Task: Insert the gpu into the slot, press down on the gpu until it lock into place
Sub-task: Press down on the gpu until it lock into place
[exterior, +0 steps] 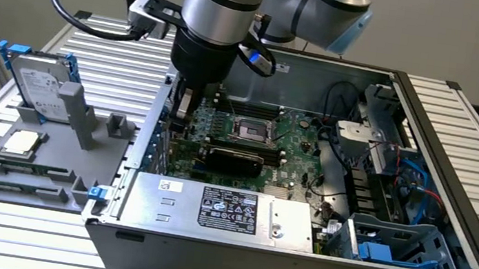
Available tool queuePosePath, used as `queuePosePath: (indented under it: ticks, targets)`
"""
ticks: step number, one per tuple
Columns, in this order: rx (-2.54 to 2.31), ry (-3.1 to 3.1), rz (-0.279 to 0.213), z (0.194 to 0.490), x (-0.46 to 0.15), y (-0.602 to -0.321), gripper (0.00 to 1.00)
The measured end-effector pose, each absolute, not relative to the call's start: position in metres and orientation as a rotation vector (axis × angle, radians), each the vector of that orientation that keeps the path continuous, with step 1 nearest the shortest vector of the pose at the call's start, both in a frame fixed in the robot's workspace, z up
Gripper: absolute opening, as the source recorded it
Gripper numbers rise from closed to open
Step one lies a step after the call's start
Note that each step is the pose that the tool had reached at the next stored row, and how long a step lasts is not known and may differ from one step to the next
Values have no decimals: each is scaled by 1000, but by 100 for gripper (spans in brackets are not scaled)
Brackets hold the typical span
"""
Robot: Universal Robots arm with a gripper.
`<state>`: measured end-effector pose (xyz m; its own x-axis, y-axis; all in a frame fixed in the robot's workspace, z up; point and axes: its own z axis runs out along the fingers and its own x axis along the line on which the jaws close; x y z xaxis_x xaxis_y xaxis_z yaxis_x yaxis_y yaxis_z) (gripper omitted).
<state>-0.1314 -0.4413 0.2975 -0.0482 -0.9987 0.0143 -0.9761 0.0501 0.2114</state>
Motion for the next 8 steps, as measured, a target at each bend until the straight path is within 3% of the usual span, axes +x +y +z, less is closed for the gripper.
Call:
queuePosePath:
  ticks: [8]
  targets:
    - [2047, -2152, -223, 298, -132, -440, 13]
